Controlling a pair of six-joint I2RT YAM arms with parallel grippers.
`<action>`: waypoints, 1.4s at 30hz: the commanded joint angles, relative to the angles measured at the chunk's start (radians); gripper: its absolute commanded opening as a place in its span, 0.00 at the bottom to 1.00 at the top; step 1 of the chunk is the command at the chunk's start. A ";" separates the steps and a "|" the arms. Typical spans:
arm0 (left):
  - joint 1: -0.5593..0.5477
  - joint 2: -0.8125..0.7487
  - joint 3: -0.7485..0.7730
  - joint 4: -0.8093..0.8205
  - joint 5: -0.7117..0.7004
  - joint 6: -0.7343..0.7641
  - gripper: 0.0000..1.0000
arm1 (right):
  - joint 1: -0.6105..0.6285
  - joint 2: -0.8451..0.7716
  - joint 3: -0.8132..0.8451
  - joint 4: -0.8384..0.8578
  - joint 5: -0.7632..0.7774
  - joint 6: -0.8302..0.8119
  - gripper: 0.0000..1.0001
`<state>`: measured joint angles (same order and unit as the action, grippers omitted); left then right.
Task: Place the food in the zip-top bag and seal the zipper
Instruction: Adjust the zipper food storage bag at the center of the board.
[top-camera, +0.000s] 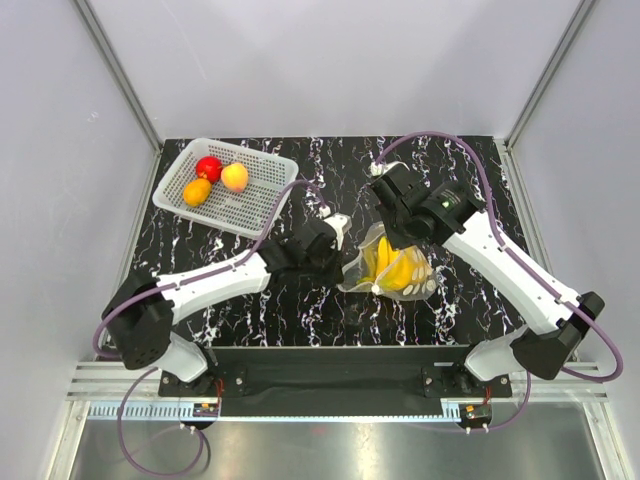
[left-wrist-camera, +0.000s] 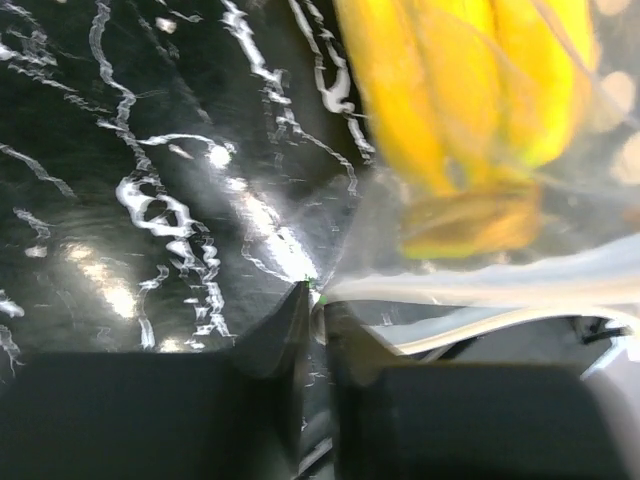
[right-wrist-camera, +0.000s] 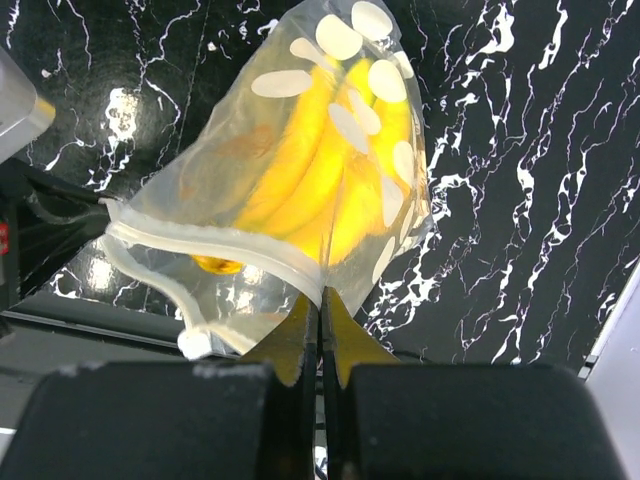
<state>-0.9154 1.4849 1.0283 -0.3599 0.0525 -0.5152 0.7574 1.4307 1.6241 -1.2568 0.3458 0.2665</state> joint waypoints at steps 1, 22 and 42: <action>-0.002 -0.021 0.079 0.075 0.082 0.000 0.00 | 0.010 -0.039 -0.018 0.037 0.001 0.010 0.00; 0.090 -0.092 -0.008 0.190 0.242 -0.074 0.00 | -0.061 -0.038 0.070 -0.056 0.156 0.068 0.00; 0.363 -0.298 0.104 -0.123 -0.098 0.083 0.99 | -0.061 0.031 0.020 0.071 0.130 0.025 0.00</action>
<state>-0.6388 1.2125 1.0985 -0.4419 0.0460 -0.4690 0.6968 1.4620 1.6432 -1.2324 0.4614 0.3084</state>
